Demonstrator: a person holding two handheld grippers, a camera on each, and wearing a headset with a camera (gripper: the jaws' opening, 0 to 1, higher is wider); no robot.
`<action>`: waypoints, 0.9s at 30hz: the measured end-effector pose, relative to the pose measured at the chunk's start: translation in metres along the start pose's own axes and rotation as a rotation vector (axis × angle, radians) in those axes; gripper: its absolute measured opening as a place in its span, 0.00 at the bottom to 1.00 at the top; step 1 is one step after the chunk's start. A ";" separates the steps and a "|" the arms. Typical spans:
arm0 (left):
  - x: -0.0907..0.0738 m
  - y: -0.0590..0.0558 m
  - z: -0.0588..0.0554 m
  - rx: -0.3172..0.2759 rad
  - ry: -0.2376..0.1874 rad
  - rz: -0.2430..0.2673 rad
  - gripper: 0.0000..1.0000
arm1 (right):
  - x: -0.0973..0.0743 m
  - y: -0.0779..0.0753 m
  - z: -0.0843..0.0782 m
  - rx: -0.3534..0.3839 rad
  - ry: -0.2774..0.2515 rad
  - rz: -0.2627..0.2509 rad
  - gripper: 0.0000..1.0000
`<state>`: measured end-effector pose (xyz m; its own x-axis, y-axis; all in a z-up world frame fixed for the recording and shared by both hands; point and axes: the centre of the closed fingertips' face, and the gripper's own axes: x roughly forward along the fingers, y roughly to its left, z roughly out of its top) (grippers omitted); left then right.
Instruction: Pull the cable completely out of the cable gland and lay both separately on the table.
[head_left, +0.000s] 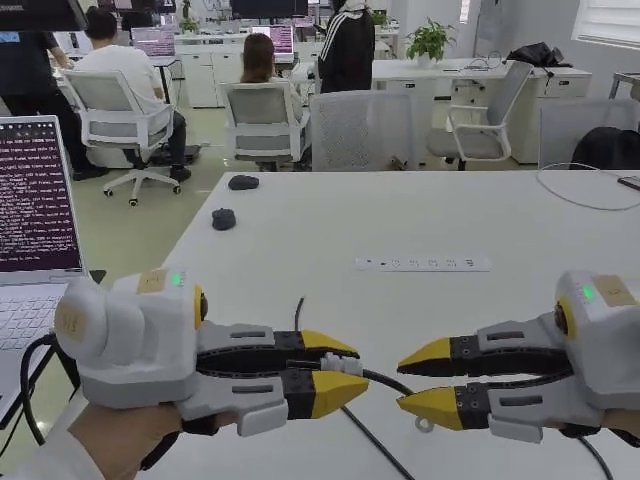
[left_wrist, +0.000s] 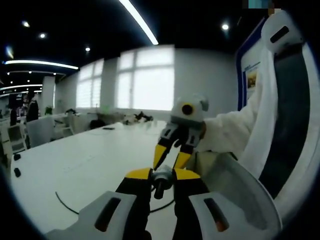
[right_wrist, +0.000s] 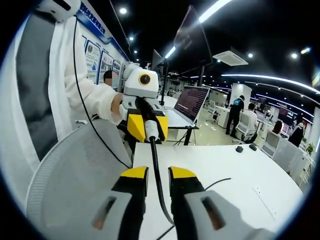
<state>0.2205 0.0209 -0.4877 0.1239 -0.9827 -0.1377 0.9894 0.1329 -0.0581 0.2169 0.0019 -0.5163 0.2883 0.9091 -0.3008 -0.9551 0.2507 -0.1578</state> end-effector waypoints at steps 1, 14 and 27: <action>0.000 0.001 0.000 -0.001 -0.001 0.001 0.17 | 0.002 0.000 0.000 -0.003 0.000 0.004 0.14; -0.008 0.012 -0.003 -0.015 -0.015 0.026 0.17 | 0.016 -0.004 -0.001 -0.009 0.004 0.048 0.03; -0.040 0.038 -0.006 -0.040 -0.026 0.118 0.17 | 0.039 -0.022 -0.035 0.018 0.089 0.079 0.03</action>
<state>0.2527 0.0657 -0.4904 0.2416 -0.9628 -0.1207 0.9641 0.2523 -0.0823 0.2513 0.0200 -0.5574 0.2167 0.8932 -0.3940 -0.9758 0.1866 -0.1136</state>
